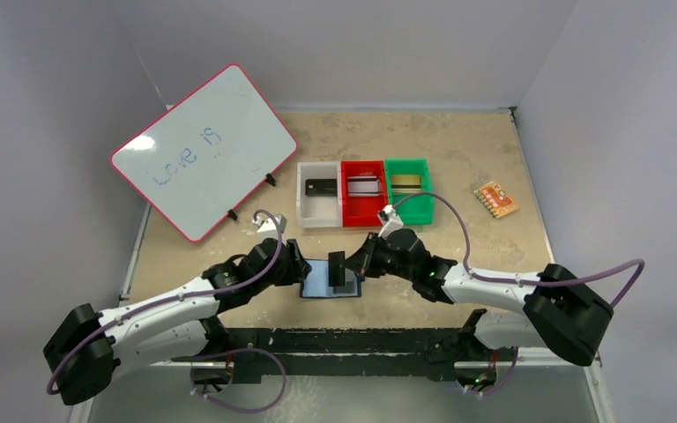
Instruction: Take the credit cards out of the card holder
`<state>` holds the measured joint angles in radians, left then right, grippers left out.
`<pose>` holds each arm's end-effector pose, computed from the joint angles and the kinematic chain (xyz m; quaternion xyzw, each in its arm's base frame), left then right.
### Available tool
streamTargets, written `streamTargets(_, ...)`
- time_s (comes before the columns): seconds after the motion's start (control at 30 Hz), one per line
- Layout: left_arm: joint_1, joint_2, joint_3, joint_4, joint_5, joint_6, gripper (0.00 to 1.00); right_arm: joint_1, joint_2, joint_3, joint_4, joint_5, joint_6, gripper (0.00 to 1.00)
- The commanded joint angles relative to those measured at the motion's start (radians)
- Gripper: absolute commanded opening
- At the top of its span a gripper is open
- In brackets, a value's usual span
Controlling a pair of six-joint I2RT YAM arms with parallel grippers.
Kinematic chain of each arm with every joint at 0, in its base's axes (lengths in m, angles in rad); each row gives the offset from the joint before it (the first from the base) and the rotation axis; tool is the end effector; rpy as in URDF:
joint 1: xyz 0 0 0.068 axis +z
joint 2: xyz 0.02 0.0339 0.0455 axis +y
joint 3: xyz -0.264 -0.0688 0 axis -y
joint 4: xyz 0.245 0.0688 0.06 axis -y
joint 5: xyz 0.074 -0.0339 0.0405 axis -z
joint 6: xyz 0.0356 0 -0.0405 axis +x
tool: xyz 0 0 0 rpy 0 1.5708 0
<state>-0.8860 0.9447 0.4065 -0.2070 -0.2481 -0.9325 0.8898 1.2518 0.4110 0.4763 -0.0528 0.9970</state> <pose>0.1245 -0.1387 0.1798 -0.0708 0.9076 -0.2445 0.3340 0.1545 0.1936 0.1826 0.0292 0.8229 0.4718 0.3153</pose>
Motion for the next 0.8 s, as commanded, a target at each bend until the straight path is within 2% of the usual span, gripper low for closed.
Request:
streamTargets(0.0,-0.004,-0.074,0.047,-0.014,-0.072,-0.010,0.46,0.000,-0.043,0.022,0.069,0.019,-0.103,0.00)
streamTargets(0.13,-0.004,-0.144,0.039,0.021,-0.050,0.013,0.46,-0.001,-0.070,-0.013,0.163,0.003,-0.158,0.00)
streamTargets(0.37,-0.003,-0.225,-0.036,0.254,0.109,0.062,0.46,0.000,-0.104,-0.054,0.297,-0.057,-0.258,0.00)
streamTargets(0.47,-0.002,-0.258,-0.063,0.315,0.134,0.061,0.47,0.000,-0.117,-0.060,0.339,-0.106,-0.276,0.00)
streamTargets(0.53,-0.001,-0.264,-0.064,0.302,0.156,0.055,0.58,0.001,-0.123,-0.057,0.354,-0.138,-0.282,0.00)
streamTargets(0.77,0.007,-0.263,-0.089,0.372,0.188,0.026,0.61,-0.001,-0.138,-0.060,0.365,-0.148,-0.235,0.00)
